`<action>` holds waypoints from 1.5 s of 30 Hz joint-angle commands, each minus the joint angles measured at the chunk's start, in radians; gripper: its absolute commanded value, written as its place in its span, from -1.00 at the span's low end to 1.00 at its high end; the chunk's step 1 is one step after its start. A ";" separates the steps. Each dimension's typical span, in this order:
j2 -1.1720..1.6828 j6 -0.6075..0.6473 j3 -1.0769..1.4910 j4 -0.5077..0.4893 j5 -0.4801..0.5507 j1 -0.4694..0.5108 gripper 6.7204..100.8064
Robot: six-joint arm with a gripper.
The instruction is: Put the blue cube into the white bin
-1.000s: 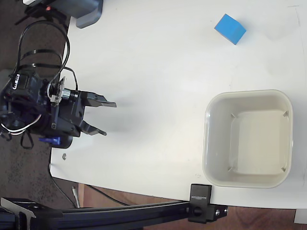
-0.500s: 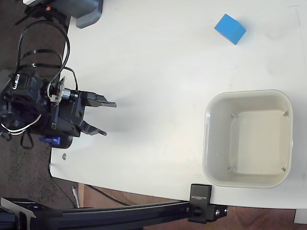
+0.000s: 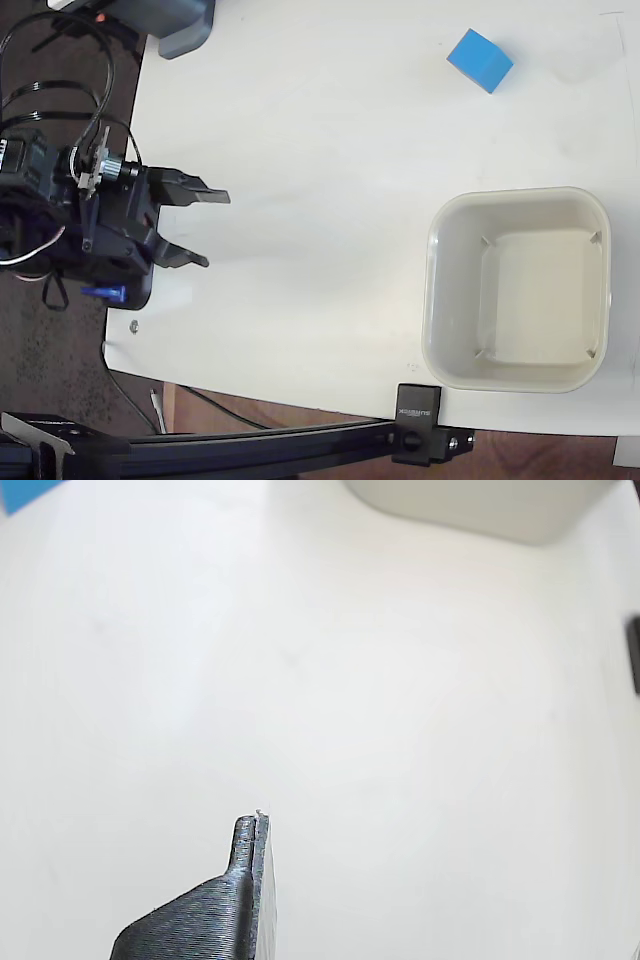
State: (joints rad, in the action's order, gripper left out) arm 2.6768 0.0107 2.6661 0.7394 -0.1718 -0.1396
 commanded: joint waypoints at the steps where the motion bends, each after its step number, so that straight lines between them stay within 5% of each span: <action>1: -0.225 0.051 -0.210 -0.103 0.086 -0.014 0.99; 8: -0.655 0.198 -0.537 -0.161 0.284 -0.034 0.96; 17: -0.943 0.379 -0.735 -0.179 0.611 0.092 0.95; 31: -1.339 0.503 -1.103 -0.187 0.769 0.146 0.93; 45: -1.477 0.454 -1.213 -0.250 0.811 0.103 0.97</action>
State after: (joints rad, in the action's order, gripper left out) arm 1.1720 0.4663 1.5217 0.5093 0.6213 -0.0230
